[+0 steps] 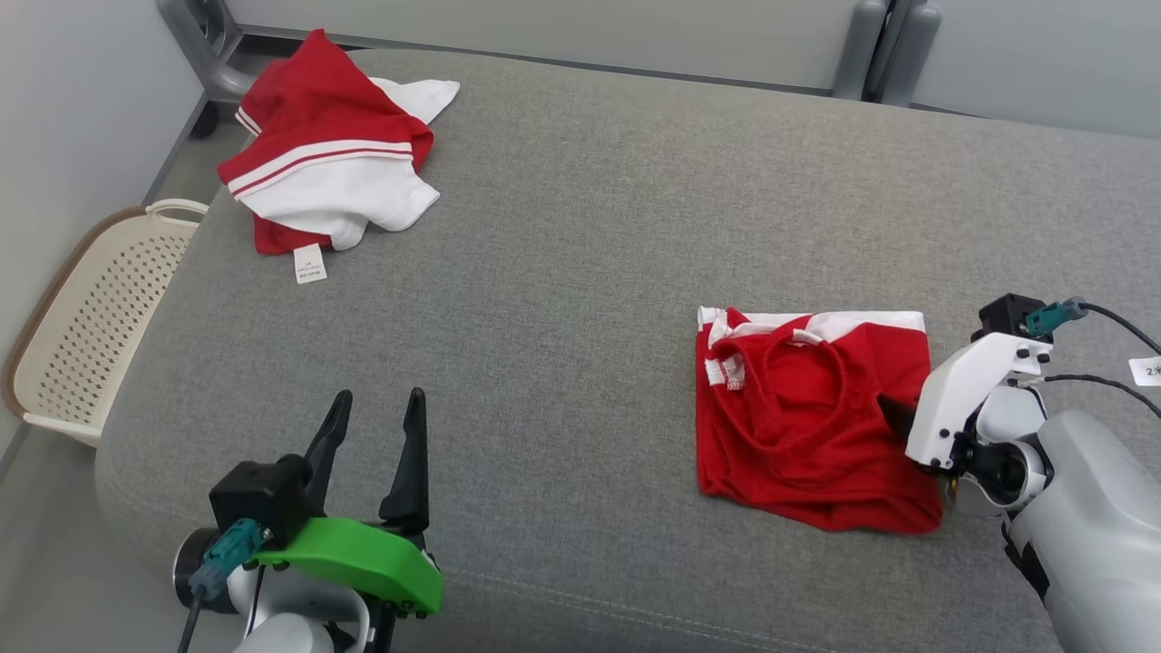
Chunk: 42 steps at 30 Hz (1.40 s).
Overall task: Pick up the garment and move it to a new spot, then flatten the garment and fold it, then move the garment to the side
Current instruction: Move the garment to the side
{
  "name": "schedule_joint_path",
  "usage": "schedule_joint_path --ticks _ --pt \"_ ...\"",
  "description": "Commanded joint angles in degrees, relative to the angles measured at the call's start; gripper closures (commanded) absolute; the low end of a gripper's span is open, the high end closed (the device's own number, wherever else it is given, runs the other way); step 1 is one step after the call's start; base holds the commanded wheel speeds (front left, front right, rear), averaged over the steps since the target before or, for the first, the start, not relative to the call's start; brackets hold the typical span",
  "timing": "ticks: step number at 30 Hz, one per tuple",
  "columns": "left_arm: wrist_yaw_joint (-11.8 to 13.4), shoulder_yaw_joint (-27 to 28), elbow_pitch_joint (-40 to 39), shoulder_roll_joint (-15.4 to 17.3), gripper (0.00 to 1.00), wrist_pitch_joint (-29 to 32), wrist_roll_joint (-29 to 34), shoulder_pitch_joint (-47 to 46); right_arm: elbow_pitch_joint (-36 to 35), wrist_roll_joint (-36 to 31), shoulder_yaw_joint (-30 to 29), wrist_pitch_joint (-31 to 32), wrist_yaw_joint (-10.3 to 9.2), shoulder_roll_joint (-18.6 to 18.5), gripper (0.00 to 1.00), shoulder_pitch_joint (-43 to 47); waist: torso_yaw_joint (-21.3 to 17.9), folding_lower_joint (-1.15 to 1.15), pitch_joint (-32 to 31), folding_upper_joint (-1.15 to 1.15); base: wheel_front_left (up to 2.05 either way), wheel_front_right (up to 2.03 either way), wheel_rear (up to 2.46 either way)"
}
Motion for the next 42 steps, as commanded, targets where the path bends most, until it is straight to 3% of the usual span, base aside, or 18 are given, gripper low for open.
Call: schedule_joint_path --ticks 1,2,3,14,23,35,42 --pt "0.3 0.1 0.2 -0.1 0.00 -0.3 0.2 -1.0 0.7 -0.6 0.8 -0.7 0.00 -0.3 0.75 -0.5 0.0 0.00 0.1 0.00 0.00 0.00 0.00" --pt "0.3 0.1 0.2 -0.1 0.00 -0.4 0.1 -1.1 0.9 -0.6 1.2 -1.1 0.00 -0.4 0.97 -0.8 0.0 0.00 0.2 0.00 0.00 0.00 0.00" --pt "0.3 0.1 0.3 -0.2 0.00 -0.4 0.1 -1.1 1.2 -0.7 1.4 -1.6 0.00 -0.5 1.00 -1.0 0.0 0.00 0.2 0.00 0.00 0.00 0.00" --pt "0.4 0.2 -0.1 -0.2 0.00 -1.2 0.1 -1.0 3.6 -0.9 4.5 -6.0 -0.01 -3.1 1.00 -4.2 -2.2 0.00 0.5 0.00 0.00 0.00 0.00" --pt "0.4 0.1 -1.2 0.1 0.00 -1.2 0.4 -1.4 3.8 0.2 6.6 -6.8 -0.01 -4.9 1.00 -6.5 -7.8 0.00 1.1 0.00 0.00 0.00 0.00" --pt "-0.1 -0.9 -1.6 -0.3 0.00 -0.6 1.4 -4.0 4.5 0.4 9.1 -8.7 -0.01 -4.3 1.00 -11.7 -22.0 0.00 3.8 0.00 0.00 0.00 0.00" --pt "-0.8 -1.8 -1.3 -0.9 0.00 0.1 2.2 -6.8 5.6 0.9 9.9 -10.4 0.00 -4.4 1.00 -15.0 -27.1 0.00 6.2 0.00 0.00 0.00 0.00"
